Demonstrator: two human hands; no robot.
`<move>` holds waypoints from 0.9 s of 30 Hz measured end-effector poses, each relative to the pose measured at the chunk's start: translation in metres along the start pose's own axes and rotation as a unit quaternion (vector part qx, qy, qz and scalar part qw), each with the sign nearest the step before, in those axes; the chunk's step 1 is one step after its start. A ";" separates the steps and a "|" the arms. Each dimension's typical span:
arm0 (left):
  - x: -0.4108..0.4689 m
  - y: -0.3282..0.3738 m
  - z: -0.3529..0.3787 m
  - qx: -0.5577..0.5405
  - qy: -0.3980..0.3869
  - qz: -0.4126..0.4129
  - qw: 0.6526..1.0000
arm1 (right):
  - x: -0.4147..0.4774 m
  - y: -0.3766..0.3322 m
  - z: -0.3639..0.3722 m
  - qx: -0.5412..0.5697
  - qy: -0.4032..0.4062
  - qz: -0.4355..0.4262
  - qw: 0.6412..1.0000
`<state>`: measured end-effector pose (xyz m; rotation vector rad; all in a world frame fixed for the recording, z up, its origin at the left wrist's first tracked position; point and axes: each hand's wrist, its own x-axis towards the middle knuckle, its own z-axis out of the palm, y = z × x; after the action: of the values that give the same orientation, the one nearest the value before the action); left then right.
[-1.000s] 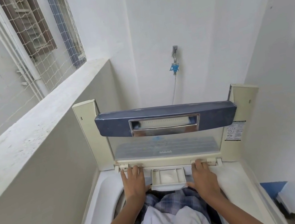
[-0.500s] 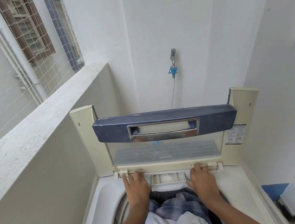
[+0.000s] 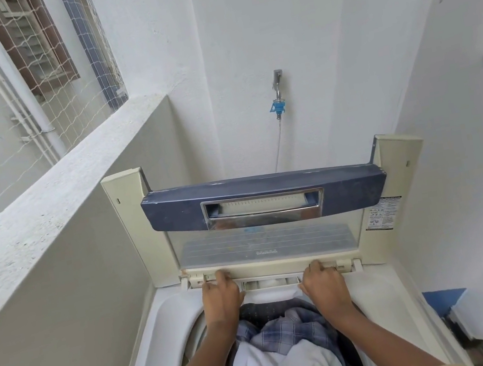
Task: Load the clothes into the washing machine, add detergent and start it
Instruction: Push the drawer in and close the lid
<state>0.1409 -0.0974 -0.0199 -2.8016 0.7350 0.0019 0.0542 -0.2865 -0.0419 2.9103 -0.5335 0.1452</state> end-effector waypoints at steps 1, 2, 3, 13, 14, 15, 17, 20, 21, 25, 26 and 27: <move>0.000 0.002 0.000 -0.004 0.018 -0.001 1.000 | 0.000 0.000 0.000 -0.003 0.001 0.001 1.000; 0.001 0.002 0.000 -0.002 0.052 -0.003 0.999 | 0.000 -0.001 0.001 -0.005 0.002 0.002 1.000; 0.001 0.002 -0.001 -0.001 0.072 -0.005 0.997 | -0.001 -0.001 0.001 -0.006 0.003 0.003 1.000; 0.002 -0.001 0.006 0.004 0.085 -0.008 0.996 | 0.005 -0.005 0.003 0.012 -0.020 0.015 1.000; 0.001 -0.001 0.008 -0.006 0.096 -0.001 0.995 | 0.006 -0.005 0.004 0.007 -0.022 0.015 1.000; 0.002 -0.002 0.008 -0.015 0.105 0.005 0.994 | 0.006 -0.005 0.005 0.000 -0.023 0.016 1.000; 0.003 -0.002 0.009 -0.021 0.113 0.008 0.993 | 0.008 -0.006 0.009 -0.020 -0.025 0.020 0.999; 0.007 -0.003 0.013 -0.035 0.115 0.013 0.993 | 0.011 -0.006 0.014 -0.056 -0.036 0.017 0.998; 0.009 -0.005 0.015 -0.041 0.117 0.014 0.992 | 0.011 -0.006 0.015 -0.064 -0.038 0.015 0.997; 0.013 -0.008 0.018 -0.077 0.142 0.015 0.987 | 0.010 -0.003 0.016 -0.073 -0.041 0.024 0.996; 0.013 -0.008 0.018 -0.078 0.146 0.012 0.986 | 0.009 -0.004 0.015 -0.073 -0.042 0.027 0.996; 0.013 -0.008 0.019 -0.079 0.150 0.009 0.985 | 0.009 -0.004 0.015 -0.070 -0.043 0.029 0.996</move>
<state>0.1571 -0.0925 -0.0373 -2.9828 0.8594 -0.3829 0.0647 -0.2889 -0.0557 2.7757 -0.6155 -0.0085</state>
